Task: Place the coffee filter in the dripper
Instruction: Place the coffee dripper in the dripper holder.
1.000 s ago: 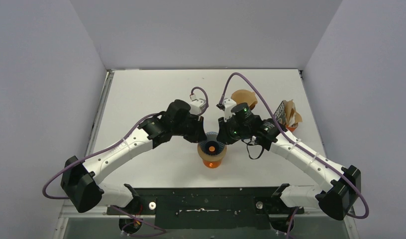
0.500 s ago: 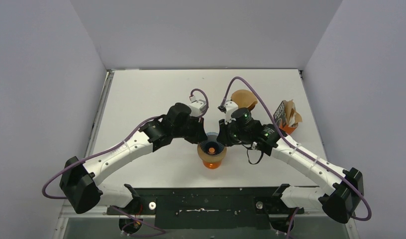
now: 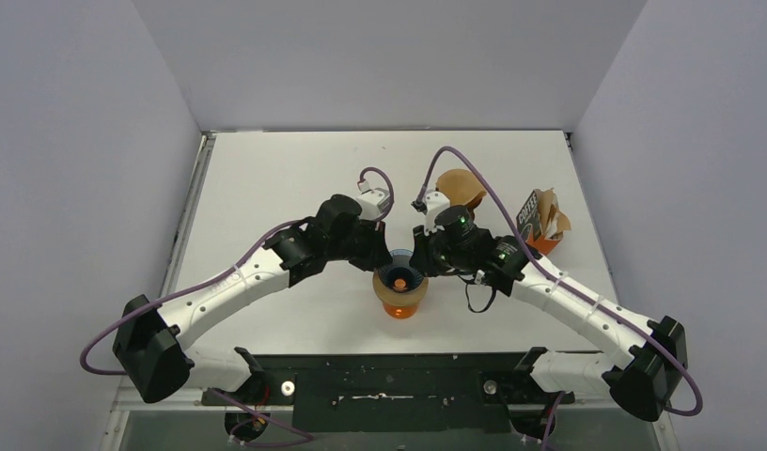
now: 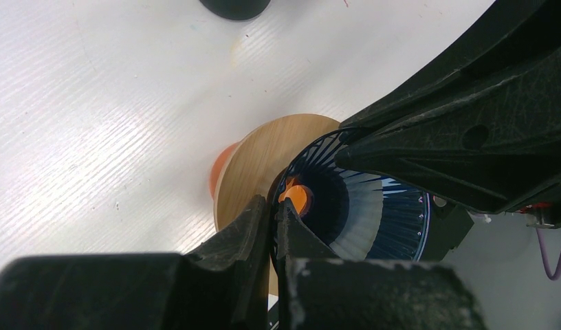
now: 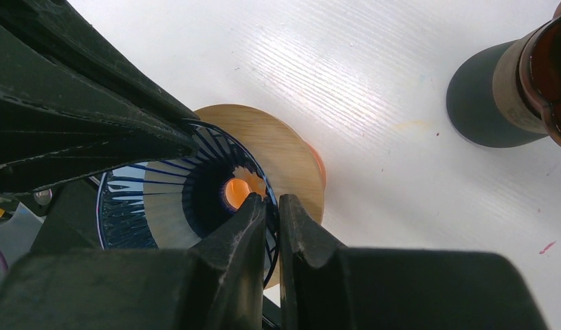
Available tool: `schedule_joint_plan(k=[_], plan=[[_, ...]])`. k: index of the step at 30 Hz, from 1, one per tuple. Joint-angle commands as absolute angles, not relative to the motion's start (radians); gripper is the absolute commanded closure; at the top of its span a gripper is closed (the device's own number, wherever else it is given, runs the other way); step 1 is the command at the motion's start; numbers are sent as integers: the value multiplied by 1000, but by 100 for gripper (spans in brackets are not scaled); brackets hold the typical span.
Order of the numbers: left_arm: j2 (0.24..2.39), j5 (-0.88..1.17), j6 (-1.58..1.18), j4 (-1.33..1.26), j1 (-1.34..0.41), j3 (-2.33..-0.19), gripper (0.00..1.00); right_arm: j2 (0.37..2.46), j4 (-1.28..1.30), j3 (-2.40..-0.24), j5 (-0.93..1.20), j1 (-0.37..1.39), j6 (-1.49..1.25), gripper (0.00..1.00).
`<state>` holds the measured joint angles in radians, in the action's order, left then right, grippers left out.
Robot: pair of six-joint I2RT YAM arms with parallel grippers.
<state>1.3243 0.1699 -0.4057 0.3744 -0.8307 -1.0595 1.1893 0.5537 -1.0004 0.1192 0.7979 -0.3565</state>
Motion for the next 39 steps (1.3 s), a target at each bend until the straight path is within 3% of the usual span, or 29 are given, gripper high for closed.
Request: schedule_joint_plan(k=[1,6,20,39], plan=[[1367,221,-393,425,-877,-1073,100,1258,679,-978,119,836,-336,100],[1368,218,-387,446,-877,-1104,100,1255,687,-1006,106,835,-336,100],[1359,203,-379,478,-878,-1139,81,1238,684,-1042,85,833,-348,89],[1338,153,-362,529,-878,-1215,65,1170,659,-1096,54,830,-393,65]])
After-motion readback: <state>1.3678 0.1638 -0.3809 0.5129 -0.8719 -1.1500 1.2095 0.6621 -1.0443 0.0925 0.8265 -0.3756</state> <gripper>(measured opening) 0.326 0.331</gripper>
